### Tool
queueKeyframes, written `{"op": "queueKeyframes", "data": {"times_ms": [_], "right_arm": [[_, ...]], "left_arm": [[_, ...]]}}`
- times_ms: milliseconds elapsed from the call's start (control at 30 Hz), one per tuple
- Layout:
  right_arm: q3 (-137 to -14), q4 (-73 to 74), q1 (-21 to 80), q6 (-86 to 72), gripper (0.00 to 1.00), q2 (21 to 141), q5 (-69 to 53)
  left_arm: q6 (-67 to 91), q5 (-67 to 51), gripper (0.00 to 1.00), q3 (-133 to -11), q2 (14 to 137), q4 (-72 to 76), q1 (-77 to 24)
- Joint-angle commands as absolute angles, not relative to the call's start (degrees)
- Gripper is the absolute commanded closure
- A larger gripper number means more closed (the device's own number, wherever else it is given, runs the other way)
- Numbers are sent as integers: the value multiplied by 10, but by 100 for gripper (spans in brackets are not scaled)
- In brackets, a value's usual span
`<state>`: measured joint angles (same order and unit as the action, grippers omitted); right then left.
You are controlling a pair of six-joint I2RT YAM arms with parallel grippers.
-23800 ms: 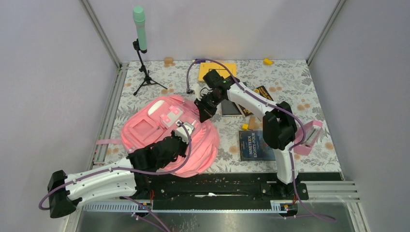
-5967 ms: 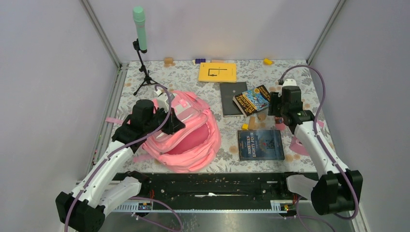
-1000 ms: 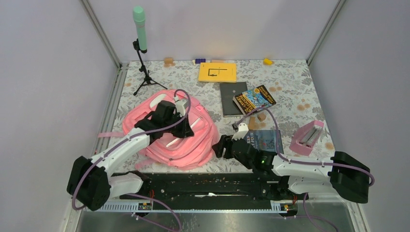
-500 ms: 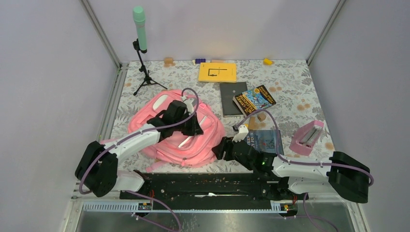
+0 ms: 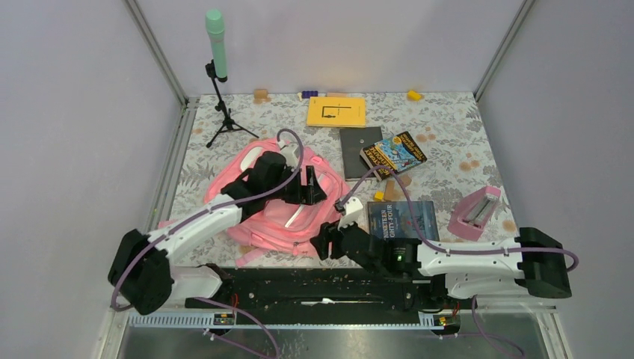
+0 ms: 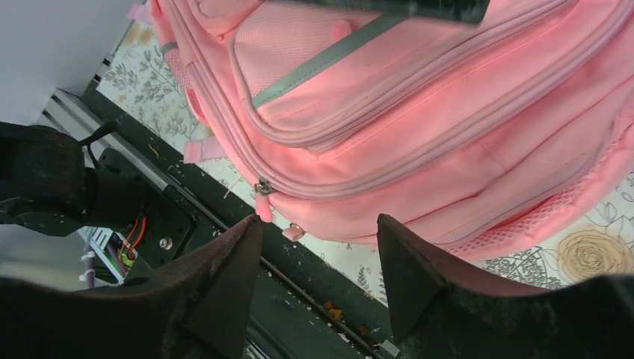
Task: Pack the student bag
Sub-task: Zip the student bag at the center of the board.
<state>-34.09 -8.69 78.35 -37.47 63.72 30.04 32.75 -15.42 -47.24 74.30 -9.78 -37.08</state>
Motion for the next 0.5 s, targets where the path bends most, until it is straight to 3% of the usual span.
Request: {"op": "queueKeyframes", "data": {"times_ms": [0, 167, 467], "right_arm": [[-397, -39, 823, -408, 36, 688, 389], [-468, 5, 861, -442, 36, 753, 404], [-586, 145, 902, -514, 40, 886, 416]], "left_arm": [[268, -66, 18, -495, 642, -137, -370], [213, 19, 4, -486, 558, -209, -339], [170, 72, 1, -474, 444, -260, -302]]}}
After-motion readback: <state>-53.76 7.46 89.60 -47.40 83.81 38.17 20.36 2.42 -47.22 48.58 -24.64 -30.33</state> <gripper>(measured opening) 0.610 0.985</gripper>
